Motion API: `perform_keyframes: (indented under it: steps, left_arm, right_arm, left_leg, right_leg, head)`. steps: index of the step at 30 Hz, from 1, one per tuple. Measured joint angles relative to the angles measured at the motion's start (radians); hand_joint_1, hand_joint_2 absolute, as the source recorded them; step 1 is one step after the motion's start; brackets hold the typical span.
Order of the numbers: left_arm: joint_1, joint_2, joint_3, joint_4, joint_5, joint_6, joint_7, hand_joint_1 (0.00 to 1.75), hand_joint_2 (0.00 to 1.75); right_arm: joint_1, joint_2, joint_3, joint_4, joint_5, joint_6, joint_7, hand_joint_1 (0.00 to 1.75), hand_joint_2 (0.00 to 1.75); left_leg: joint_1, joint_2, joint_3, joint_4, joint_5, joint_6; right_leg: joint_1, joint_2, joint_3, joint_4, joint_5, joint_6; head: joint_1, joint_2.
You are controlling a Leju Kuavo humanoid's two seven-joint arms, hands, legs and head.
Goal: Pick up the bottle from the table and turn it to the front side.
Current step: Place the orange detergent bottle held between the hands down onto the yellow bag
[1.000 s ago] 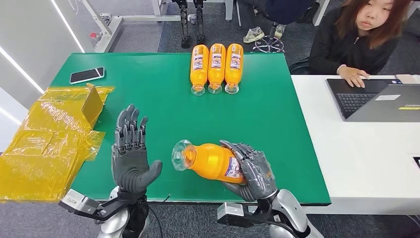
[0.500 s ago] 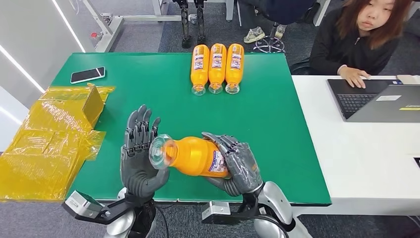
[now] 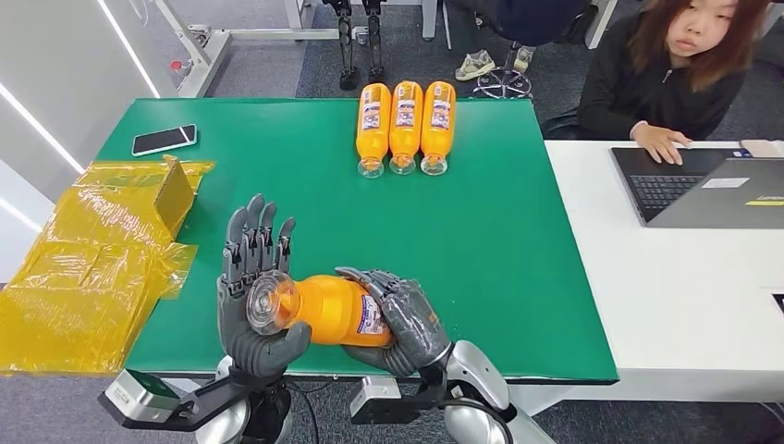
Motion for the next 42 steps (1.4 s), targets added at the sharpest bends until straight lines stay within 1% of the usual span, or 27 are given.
perform_keyframes:
  steps: [6,7,9,10,11,13,17,28,30,32,34,42]
  left_arm:
    - [-0.003,0.000,0.010,-0.003,0.002,-0.004,0.005,0.00,1.75]
    - [-0.004,0.000,0.012,-0.003,0.003,-0.005,0.005,0.37,1.75]
    - [-0.006,0.000,0.016,-0.002,0.004,-0.008,0.002,1.24,1.75]
    - [-0.006,0.000,0.018,-0.002,0.004,-0.010,0.000,1.64,1.75]
    - [-0.008,0.000,0.019,-0.001,0.003,-0.012,-0.001,1.69,1.75]
    - [-0.010,0.000,0.021,0.001,0.000,-0.015,-0.002,1.66,1.75]
    - [-0.016,0.001,0.022,0.007,-0.008,-0.015,-0.003,1.75,1.75]
    - [-0.032,0.009,0.023,0.016,-0.008,-0.014,-0.003,1.75,1.75]
    - [-0.035,0.009,0.023,0.019,-0.005,-0.014,-0.003,1.75,1.75]
    - [-0.036,0.009,0.023,0.022,-0.002,-0.015,-0.003,1.75,1.75]
    - [-0.039,0.009,0.023,0.025,-0.001,-0.015,-0.003,1.75,1.75]
    - [-0.048,0.009,0.023,0.055,-0.001,-0.017,-0.003,1.75,1.75]
  right_arm:
    - [-0.036,0.031,0.022,0.025,0.003,0.000,0.020,1.75,1.75]
    - [-0.041,0.037,0.025,0.024,0.004,0.001,0.025,1.75,1.75]
    - [-0.051,0.047,0.031,0.019,0.006,0.004,0.034,1.75,1.75]
    - [-0.056,0.050,0.032,0.015,0.008,0.007,0.038,1.75,1.75]
    - [-0.060,0.053,0.033,0.010,0.011,0.010,0.041,1.75,1.75]
    - [-0.066,0.056,0.034,0.004,0.016,0.014,0.045,1.75,1.75]
    - [-0.075,0.058,0.034,-0.009,0.020,0.014,0.052,1.75,1.75]
    - [-0.082,0.058,0.033,-0.020,0.020,0.013,0.067,1.75,1.75]
    - [-0.082,0.058,0.033,-0.020,0.019,0.013,0.069,1.63,1.75]
    - [-0.082,0.058,0.033,-0.020,0.017,0.014,0.071,0.76,1.75]
    - [-0.083,0.058,0.033,-0.020,0.017,0.016,0.074,0.00,1.75]
    - [-0.087,0.065,0.037,-0.027,0.021,0.002,0.073,0.00,1.75]
  left_leg:
    - [0.000,0.000,0.000,0.000,0.000,0.000]
    - [0.000,0.000,0.000,0.000,0.000,0.000]
    - [0.000,0.000,0.000,0.000,0.000,0.000]
    - [0.000,0.000,0.000,0.000,0.000,0.000]
    - [0.000,0.000,0.000,0.000,0.000,0.000]
    - [0.000,0.000,0.000,0.000,0.000,0.000]
    - [0.000,0.000,0.000,0.000,0.000,0.000]
    - [0.000,0.000,0.000,0.000,0.000,0.000]
    - [0.000,0.000,0.000,0.000,0.000,0.000]
    - [0.000,0.000,0.000,0.000,0.000,0.000]
    - [0.000,0.000,0.000,0.000,0.000,0.000]
    - [0.000,0.000,0.000,0.000,0.000,0.000]
  right_leg:
    - [0.000,0.000,0.000,0.000,0.000,0.000]
    - [0.000,0.000,0.000,0.000,0.000,0.000]
    - [0.000,0.000,0.000,0.000,0.000,0.000]
    - [0.000,0.000,0.000,0.000,0.000,0.000]
    - [0.000,0.000,0.000,0.000,0.000,0.000]
    - [0.000,0.000,0.000,0.000,0.000,0.000]
    - [0.000,0.000,0.000,0.000,0.000,0.000]
    - [0.000,0.000,0.000,0.000,0.000,0.000]
    - [0.000,0.000,0.000,0.000,0.000,0.000]
    - [0.000,0.000,0.000,0.000,0.000,0.000]
    - [0.000,0.000,0.000,0.000,0.000,0.000]
    - [0.000,0.000,0.000,0.000,0.000,0.000]
  head:
    - [0.000,0.000]
    - [0.000,0.000]
    - [0.000,0.000]
    - [0.000,0.000]
    - [0.000,0.000]
    - [0.000,0.000]
    - [0.000,0.000]
    - [0.000,0.000]
    - [0.000,0.000]
    - [0.000,0.000]
    - [0.000,0.000]
    - [0.000,0.000]
